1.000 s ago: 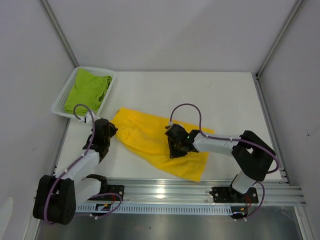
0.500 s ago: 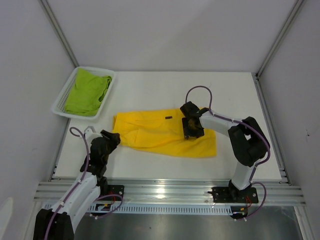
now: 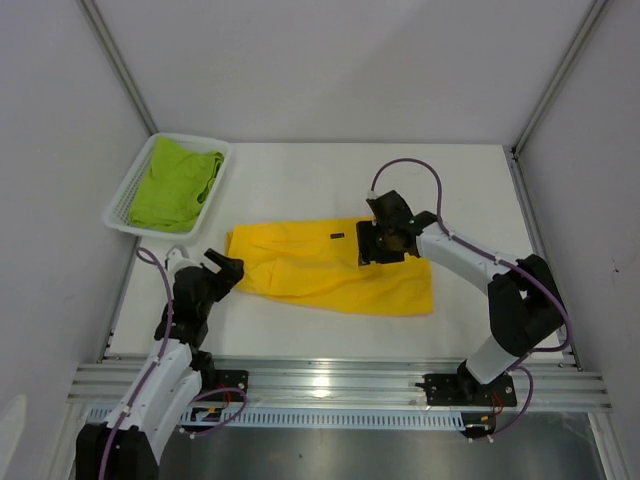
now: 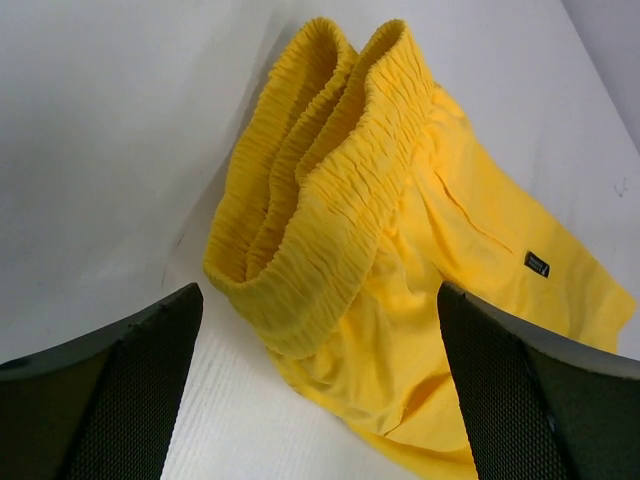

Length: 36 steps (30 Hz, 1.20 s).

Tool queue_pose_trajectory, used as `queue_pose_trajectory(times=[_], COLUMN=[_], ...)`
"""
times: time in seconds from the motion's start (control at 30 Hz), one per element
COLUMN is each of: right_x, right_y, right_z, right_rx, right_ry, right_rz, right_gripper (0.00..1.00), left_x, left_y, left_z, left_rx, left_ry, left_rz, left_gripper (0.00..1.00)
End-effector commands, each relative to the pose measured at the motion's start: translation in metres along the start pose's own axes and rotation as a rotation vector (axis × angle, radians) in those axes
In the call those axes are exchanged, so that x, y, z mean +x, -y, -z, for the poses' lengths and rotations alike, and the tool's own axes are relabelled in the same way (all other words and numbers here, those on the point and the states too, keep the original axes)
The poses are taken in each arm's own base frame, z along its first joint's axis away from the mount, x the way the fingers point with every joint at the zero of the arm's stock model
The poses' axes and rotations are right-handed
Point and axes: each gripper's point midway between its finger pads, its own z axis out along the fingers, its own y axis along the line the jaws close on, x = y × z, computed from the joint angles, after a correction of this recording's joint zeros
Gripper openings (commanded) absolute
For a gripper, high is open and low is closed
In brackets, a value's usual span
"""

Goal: Fold and stack the shorts
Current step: Fold the shorts

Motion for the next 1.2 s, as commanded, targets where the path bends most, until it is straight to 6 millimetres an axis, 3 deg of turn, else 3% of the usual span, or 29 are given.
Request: queue_pose_trajectory(times=[0.0, 0.13, 0.2, 0.37, 0.47, 0.57, 0.6, 0.9, 1.17], right_x=[-0.024, -0.03, -0.038, -0.037, -0.039, -0.042, -0.043, -0.046, -0.019], right_y=[-0.041, -0.062, -0.083, -0.12, -0.129, -0.129, -0.129, -0.118, -0.105], right_z=[0.017, 0.015, 0.016, -0.008, -0.023, -0.03, -0.03, -0.032, -0.055], right_rx=[-0.195, -0.305, -0.394, -0.484, -0.519, -0.535, -0.536, -0.542, -0.521], right_ry=[0.064, 0.075, 0.101, 0.074, 0.051, 0.047, 0.049, 0.051, -0.012], right_rz=[-0.001, -0.035, -0.065, -0.063, -0.062, -0.062, -0.062, -0.055, -0.074], right_gripper=[0.64, 0.65, 0.65, 0.65, 0.65, 0.65, 0.65, 0.65, 0.64], left_x=[-0.017, -0.021, -0.018, -0.029, -0.027, -0.023, -0.015, -0.008, -0.029], left_y=[0.026, 0.013, 0.006, 0.013, 0.024, 0.023, 0.016, -0.011, 0.014], left_z=[-0.003, -0.012, -0.013, -0.017, -0.021, -0.031, -0.033, -0.049, -0.073], left_rx=[0.144, 0.064, 0.048, 0.094, 0.176, 0.172, 0.155, 0.052, 0.17], left_ry=[-0.032, -0.102, -0.116, -0.08, -0.122, -0.165, -0.192, -0.201, -0.164], left_rz=[-0.025, -0.054, -0.045, -0.044, -0.057, -0.066, -0.058, -0.053, -0.019], left_gripper=[0.99, 0.99, 0.99, 0.99, 0.99, 0.99, 0.99, 0.99, 0.99])
